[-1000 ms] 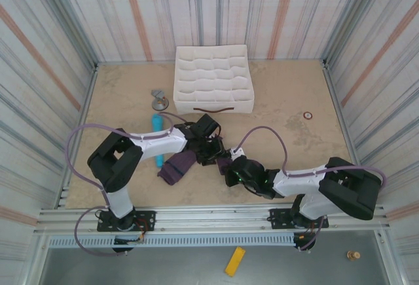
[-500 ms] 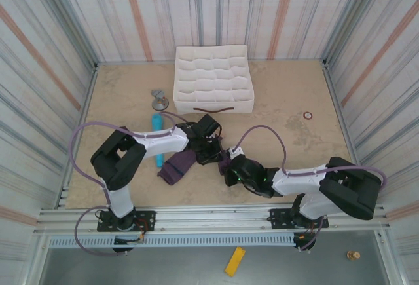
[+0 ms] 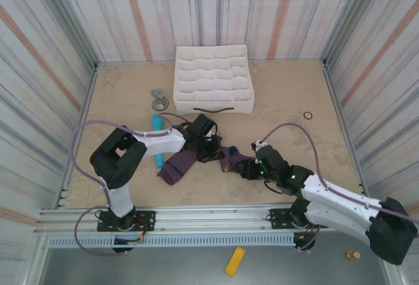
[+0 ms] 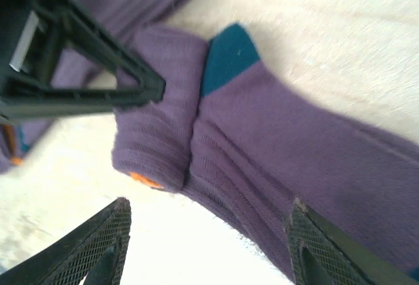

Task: Roll the socks

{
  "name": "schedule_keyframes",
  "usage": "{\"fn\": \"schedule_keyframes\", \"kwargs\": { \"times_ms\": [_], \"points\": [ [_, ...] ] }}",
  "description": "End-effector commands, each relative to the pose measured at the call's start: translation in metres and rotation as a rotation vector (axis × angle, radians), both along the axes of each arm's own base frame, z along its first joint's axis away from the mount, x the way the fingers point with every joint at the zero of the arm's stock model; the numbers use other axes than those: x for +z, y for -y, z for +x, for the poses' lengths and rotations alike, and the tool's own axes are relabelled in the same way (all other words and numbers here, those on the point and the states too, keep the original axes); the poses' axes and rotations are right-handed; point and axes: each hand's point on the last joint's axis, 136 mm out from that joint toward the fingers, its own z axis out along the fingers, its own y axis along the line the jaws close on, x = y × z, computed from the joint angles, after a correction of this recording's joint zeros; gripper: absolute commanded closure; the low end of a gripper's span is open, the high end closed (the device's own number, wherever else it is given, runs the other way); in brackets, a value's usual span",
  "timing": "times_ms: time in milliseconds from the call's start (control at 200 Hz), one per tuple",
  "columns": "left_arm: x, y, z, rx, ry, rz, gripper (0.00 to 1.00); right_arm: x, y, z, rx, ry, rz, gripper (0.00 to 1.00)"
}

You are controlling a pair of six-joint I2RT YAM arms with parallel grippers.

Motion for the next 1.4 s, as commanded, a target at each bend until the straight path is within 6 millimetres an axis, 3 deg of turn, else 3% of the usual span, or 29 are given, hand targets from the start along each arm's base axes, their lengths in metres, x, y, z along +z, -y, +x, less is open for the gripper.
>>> {"fn": "schedule_keyframes", "kwargs": {
  "times_ms": [0, 281, 611, 756, 1042, 1398],
  "points": [
    [-0.002, -0.001, -0.003, -0.028, 0.009, -0.021, 1.0, -0.017, 0.023, -0.017, -0.056, -0.138, 0.022, 0.36],
    [0.001, 0.003, -0.005, -0.052, 0.018, -0.065, 1.0, -0.042, 0.08, -0.017, -0.334, -0.332, -0.065, 0.38],
    [0.001, 0.005, -0.004, -0.051, 0.01, -0.094, 1.0, -0.061, 0.084, -0.017, -0.371, -0.432, -0.132, 0.49],
    [0.002, 0.006, -0.002, -0.045, 0.011, -0.131, 1.0, -0.066, 0.09, -0.011, -0.396, -0.414, -0.172, 0.62],
    [0.002, 0.004, -0.004, -0.05, 0.011, -0.158, 1.0, -0.069, 0.093, 0.024, -0.412, -0.371, -0.294, 0.71],
    [-0.011, -0.02, -0.003, 0.084, 0.0, -0.017, 1.0, -0.066, 0.068, 0.098, -0.314, -0.271, -0.378, 0.73]
  ]
}}
